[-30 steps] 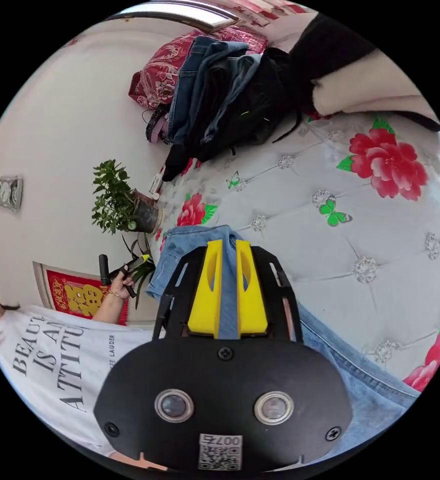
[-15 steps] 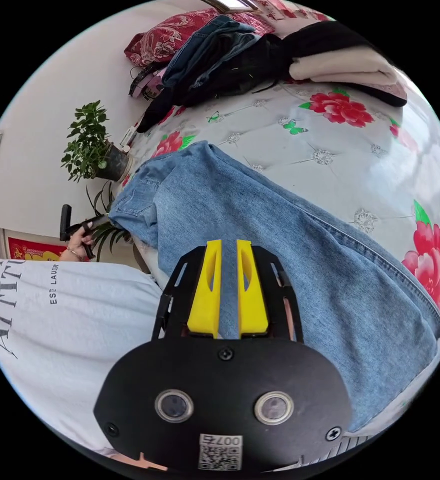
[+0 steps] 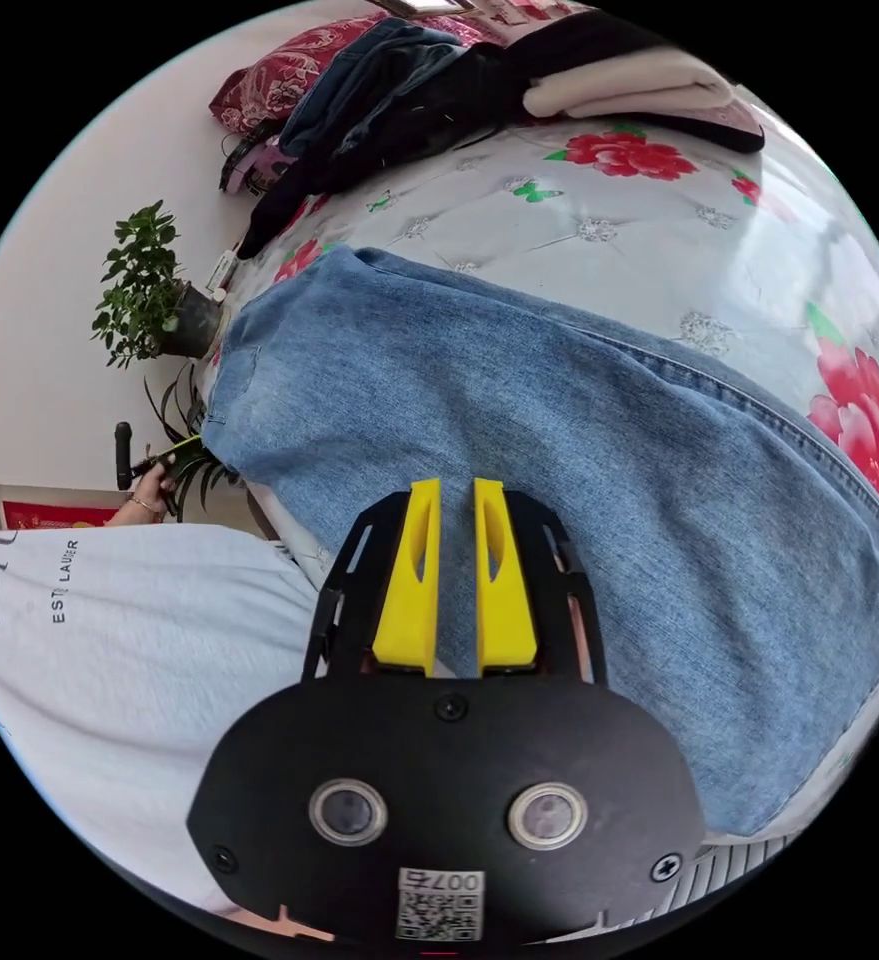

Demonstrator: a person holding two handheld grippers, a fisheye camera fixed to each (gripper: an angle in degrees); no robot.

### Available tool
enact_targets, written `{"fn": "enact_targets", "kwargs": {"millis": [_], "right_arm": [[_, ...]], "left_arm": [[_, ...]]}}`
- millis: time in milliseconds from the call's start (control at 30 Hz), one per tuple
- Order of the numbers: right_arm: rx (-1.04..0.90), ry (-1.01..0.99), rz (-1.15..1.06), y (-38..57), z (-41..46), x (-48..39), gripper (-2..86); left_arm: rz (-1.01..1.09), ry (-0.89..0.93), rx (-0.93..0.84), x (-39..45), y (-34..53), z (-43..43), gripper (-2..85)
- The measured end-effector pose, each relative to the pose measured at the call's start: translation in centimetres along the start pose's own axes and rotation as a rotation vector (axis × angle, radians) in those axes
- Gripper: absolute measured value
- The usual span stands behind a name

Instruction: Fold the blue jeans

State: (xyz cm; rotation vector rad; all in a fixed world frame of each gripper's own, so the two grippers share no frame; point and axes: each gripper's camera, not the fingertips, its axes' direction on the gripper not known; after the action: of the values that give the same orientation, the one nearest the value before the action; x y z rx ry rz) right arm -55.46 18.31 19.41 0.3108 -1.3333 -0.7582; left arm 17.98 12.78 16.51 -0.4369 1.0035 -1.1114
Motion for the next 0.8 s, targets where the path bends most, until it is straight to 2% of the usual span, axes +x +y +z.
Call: {"fn": "enact_targets", "kwargs": {"millis": [100,133,267,333,400,500,567,700,800], "right_arm": [[0.055,-0.018,0.03,1.0,-1.8,0.2,5.9],[0.077,-0.019,0.035,1.4,-2.3,0.3,5.9],[0.206,-0.01,0.214,6.7,-6.7,3.1,6.0],[0.289,0.069,0.339,10.2,-9.2,4.8,6.0],[0.418,0.253,0.53,15.3,-12.9,6.9,6.2],[0.505,0.423,0.738,20.3,-16.4,9.8,6.6],[0.516,0.464,0.825,22.2,-17.4,11.8,6.7],[0.435,0.328,0.989,24.4,-16.2,16.9,5.9],[0.421,0.284,0.963,24.2,-16.4,17.2,3.0]], "left_arm": [[-0.254,-0.081,-0.039,-1.9,3.7,1.8,-0.9],[-0.273,-0.064,-0.026,-2.0,4.2,1.6,-0.9],[-0.33,0.136,0.102,-1.9,5.9,-0.3,-0.4],[-0.337,0.221,0.149,-1.5,6.1,-1.2,0.5],[-0.326,0.31,0.195,-0.8,5.7,-2.2,4.4],[-0.288,0.387,0.206,0.2,4.5,-2.6,7.2],[-0.286,0.394,0.176,0.6,3.8,-2.2,7.8],[-0.433,0.468,0.198,-0.4,3.9,-1.5,8.1],[-0.547,0.591,0.222,-2.1,4.4,-1.1,8.6]]}}
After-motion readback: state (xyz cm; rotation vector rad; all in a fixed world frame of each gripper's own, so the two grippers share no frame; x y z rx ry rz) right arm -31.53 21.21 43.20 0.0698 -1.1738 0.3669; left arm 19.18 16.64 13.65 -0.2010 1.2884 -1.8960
